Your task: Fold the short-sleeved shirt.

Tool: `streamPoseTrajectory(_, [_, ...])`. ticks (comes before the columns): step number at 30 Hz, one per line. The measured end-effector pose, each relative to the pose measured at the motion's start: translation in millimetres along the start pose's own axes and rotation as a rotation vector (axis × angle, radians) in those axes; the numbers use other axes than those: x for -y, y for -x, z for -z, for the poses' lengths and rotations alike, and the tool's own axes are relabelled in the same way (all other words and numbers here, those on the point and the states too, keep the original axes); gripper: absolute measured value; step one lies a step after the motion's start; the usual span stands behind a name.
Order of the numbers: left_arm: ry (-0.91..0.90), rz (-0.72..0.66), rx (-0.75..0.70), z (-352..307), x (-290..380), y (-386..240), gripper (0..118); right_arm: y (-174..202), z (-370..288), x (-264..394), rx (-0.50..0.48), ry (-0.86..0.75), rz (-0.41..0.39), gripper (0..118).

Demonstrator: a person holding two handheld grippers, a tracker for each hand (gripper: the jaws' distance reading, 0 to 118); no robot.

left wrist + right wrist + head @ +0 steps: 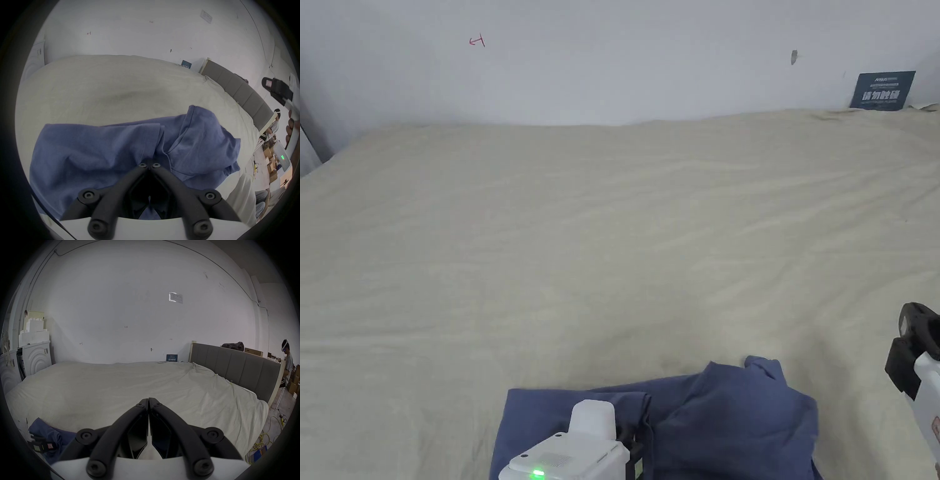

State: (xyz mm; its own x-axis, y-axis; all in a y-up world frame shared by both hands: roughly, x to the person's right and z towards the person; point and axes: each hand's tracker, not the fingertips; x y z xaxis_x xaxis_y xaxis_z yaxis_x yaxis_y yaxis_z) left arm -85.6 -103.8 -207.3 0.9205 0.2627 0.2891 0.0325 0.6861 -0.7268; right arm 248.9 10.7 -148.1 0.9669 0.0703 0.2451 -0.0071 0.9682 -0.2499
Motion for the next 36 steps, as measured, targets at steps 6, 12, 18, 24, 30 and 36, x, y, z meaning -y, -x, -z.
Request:
streamPoseTrajectory(6, [-0.050, 0.052, 0.044, -36, -29, 8, 0, 6, -1, -6, -0.010, -0.012, -0.005, 0])
streamPoseTrajectory(12, [-0.145, 0.030, 0.024, -78, -67, 44, 0, 12, -1, -10, -0.022, -0.020, -0.005, 0])
streamPoseTrajectory(18, [-0.133, -0.070, 0.120, -111, -97, 102, 0, 17, -1, -10, -0.032, -0.017, -0.016, 0])
streamPoseTrajectory(24, [-0.033, -0.136, 0.159, -111, -97, 165, 0, 21, 2, -8, -0.034, -0.005, -0.022, 0])
streamPoseTrajectory(30, [0.085, -0.267, 0.306, -83, -79, 213, 0, 31, 5, -5, -0.045, 0.008, -0.031, 0])
streamPoseTrajectory(36, [0.156, -0.301, 0.368, -55, -63, 225, 11, 39, 9, -3, -0.061, 0.019, -0.038, 0])
